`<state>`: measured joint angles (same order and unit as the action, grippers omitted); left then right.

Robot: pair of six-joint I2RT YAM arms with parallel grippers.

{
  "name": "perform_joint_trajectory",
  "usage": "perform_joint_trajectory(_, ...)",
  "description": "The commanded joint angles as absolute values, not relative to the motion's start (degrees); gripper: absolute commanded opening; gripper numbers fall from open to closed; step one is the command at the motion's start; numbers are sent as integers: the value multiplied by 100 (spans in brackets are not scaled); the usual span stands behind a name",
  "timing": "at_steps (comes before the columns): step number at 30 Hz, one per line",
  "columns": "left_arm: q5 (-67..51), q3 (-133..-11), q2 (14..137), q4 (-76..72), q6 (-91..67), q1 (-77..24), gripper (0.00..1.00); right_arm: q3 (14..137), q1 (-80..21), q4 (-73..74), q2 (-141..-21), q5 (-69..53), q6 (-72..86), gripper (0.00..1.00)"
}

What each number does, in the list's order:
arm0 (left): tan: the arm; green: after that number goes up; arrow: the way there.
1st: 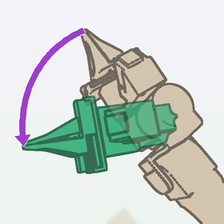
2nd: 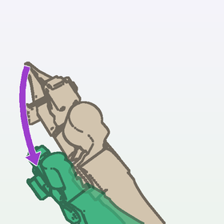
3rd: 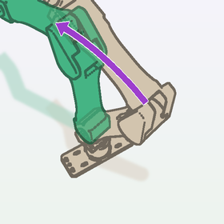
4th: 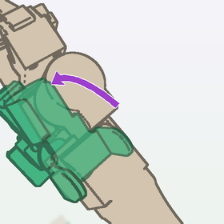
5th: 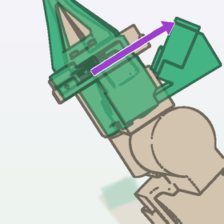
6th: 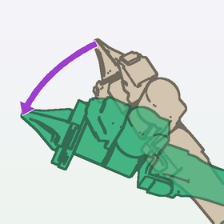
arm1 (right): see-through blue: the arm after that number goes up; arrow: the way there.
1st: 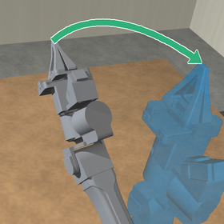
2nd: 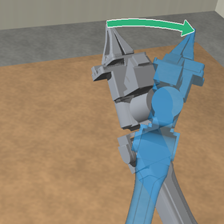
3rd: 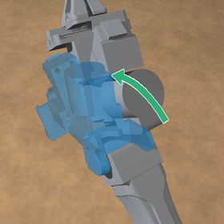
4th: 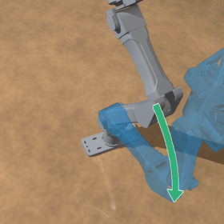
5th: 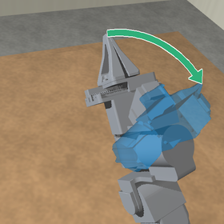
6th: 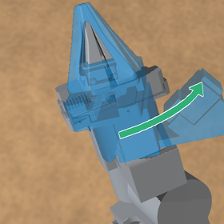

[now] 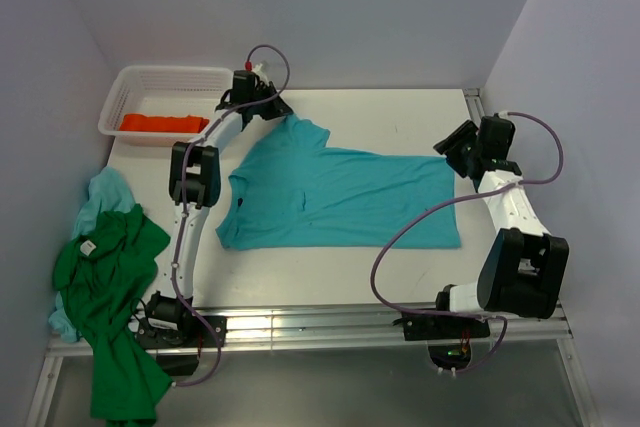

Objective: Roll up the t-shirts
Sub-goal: Fold the tshirt

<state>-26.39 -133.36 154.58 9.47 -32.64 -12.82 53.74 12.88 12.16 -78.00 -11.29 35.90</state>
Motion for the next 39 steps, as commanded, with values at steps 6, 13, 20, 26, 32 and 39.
perform_joint_trajectory(6,-3393,-13105,15075,-615,-3253,-1336,0,6036,1257,1756,-8673,-406,3577,60)
perform_joint_trajectory(13,-3103,-11612,14028,-1389,-2962,-1327,0,7012,1257,2258,-9737,-27,3674,62)
perform_joint_trajectory(20,-3269,-11040,13624,-1801,-2874,-1275,0,8032,1266,2636,-10826,246,3867,61)
perform_joint_trajectory(26,-3305,-10661,13342,-2161,-2962,-1266,0,8490,1362,2830,-11434,238,4095,59)
perform_joint_trajectory(32,-3410,-10249,13123,-2557,-3041,-1274,0,8674,1520,2839,-11812,26,4403,58)
perform_joint_trajectory(39,-3349,-10020,12920,-2531,-2813,-1283,0,8631,1582,2672,-11892,26,4684,58)
